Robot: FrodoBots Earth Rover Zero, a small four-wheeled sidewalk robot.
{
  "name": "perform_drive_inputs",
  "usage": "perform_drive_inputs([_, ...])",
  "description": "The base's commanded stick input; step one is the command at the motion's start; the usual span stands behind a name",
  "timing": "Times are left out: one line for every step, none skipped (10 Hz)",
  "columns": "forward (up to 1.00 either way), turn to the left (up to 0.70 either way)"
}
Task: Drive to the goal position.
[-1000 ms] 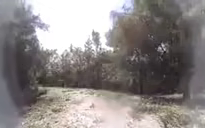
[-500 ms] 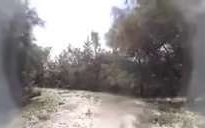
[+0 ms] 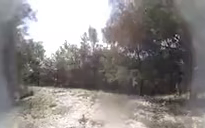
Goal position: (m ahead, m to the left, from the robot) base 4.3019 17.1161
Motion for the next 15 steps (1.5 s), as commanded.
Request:
perform_drive_inputs([0.70,0.04])
perform_drive_inputs([0.70,0.31])
perform_drive_inputs([0.70,0.35])
perform_drive_inputs([0.70,0.35])
perform_drive_inputs([0.70,0.35])
perform_drive_inputs([0.70,0.35])
perform_drive_inputs([0.70,0.18])
perform_drive_inputs([0.70,0.00])
perform_drive_inputs([0.70,0.00])
perform_drive_inputs([0.70,0.00])
perform_drive_inputs([0.70,0.00])
perform_drive_inputs([0.70,0.00])
perform_drive_inputs([0.70,0.00])
perform_drive_inputs([0.70,0.00])
perform_drive_inputs([0.70,0.17])
